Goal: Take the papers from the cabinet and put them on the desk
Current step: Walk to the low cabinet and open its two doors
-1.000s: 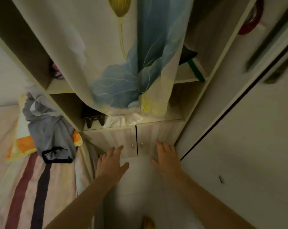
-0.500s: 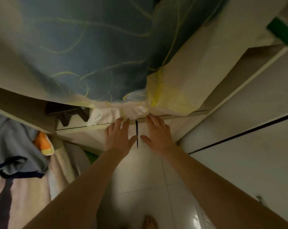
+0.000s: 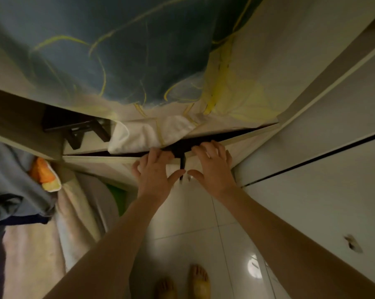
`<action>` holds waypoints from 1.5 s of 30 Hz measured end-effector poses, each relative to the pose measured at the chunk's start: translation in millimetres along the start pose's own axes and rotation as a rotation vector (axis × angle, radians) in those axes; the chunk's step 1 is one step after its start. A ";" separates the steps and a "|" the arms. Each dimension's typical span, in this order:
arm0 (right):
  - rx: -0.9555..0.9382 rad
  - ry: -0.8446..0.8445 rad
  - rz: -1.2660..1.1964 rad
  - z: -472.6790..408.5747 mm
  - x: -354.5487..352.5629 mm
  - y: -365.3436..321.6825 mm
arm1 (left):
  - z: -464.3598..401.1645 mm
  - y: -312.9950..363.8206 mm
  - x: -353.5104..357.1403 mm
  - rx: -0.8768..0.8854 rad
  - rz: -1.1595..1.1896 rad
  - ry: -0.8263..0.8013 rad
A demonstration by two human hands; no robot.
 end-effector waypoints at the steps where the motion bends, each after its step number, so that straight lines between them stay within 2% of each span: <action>1: 0.014 0.026 -0.043 6.9 0.2 0.6 | 7.2 -1.8 1.6 -0.022 0.021 0.001; 4: 0.081 0.121 -0.168 28.6 3.0 1.1 | 25.3 -7.9 3.5 -0.075 0.075 0.012; 7: 0.111 0.148 -0.153 50.8 9.2 7.6 | 39.4 -15.6 3.4 -0.017 0.158 -0.009; 10: 0.061 0.111 -0.117 74.1 11.1 23.1 | 61.6 -28.7 2.2 -0.012 0.151 -0.075; 13: 0.032 0.078 -0.143 98.1 3.5 36.8 | 91.9 -36.5 -9.4 -0.012 0.137 -0.065; 18: 0.068 0.019 -0.183 130.0 -12.1 57.6 | 128.6 -58.9 -28.9 0.054 -0.007 -0.133; 26: 0.160 -0.008 -0.148 171.6 -19.2 100.7 | 156.0 -68.5 -38.3 -0.210 -0.063 -0.193; 34: 0.251 -0.027 -0.023 191.7 -30.5 133.6 | 154.2 -42.9 -29.7 -0.300 -0.133 -0.130; 38: 0.241 0.063 0.104 178.5 -31.5 114.5 | 133.0 -17.1 -9.4 -0.210 -0.074 -0.134; 41: 0.169 0.082 -0.011 147.8 -16.5 94.0 | 98.5 -4.6 18.3 -0.180 0.027 -0.169; 45: 0.221 -0.003 -0.254 82.7 31.7 89.4 | 27.4 -20.7 64.7 -0.223 0.207 -0.150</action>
Point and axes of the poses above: each hand's wrist, its own z-axis away from the middle knuckle, its own x-axis out of the palm, y = z × x, the point moved 4 cm from there along -z, towards the middle knuckle, and after that the axes turned 8 degrees about z, right-handed, at the moved point
